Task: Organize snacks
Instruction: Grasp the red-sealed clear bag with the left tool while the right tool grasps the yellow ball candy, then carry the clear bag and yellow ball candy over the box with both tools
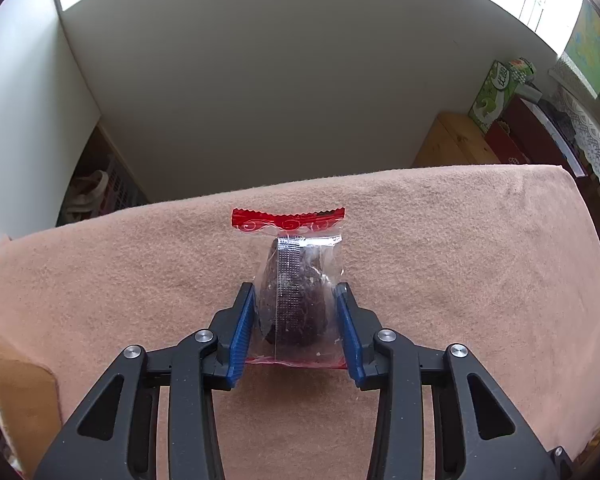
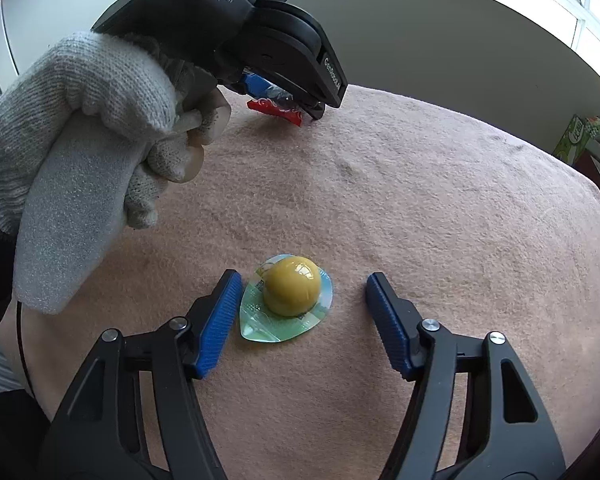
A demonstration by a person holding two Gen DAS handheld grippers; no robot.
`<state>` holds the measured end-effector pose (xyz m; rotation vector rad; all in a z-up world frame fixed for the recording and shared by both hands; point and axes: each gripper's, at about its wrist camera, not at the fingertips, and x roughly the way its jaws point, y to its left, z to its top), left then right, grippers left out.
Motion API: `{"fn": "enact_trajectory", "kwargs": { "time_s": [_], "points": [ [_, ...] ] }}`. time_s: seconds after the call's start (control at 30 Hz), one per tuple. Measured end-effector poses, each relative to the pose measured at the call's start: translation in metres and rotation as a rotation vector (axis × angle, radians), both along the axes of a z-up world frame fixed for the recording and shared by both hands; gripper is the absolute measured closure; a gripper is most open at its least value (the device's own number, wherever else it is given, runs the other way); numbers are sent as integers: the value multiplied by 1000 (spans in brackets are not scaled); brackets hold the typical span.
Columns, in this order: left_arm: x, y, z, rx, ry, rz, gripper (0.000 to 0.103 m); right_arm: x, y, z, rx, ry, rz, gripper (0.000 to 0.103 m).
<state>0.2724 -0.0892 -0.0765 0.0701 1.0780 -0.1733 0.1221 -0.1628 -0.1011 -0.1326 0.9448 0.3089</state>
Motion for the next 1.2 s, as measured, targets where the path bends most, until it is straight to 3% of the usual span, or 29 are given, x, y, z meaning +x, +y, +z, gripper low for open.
{"fn": "enact_trajectory", "kwargs": {
  "time_s": [0.13,0.33,0.8,0.97,1.2],
  "points": [
    [-7,4,-1,4,-1,0,66,-2,-5,3,7,-8,-12,58],
    [-23,6,0,7,-2,-3,67,-6,-14,7,48,-2,-20,62],
    [-77,25,2,-32,0,16,68,-38,-28,25,85,-33,-46,64],
    [-107,27,9,30,-67,18,69,-39,-28,24,102,-41,-44,64],
    [-146,32,21,9,-130,13,69,-45,-28,36,119,-65,-50,64]
  ]
}}
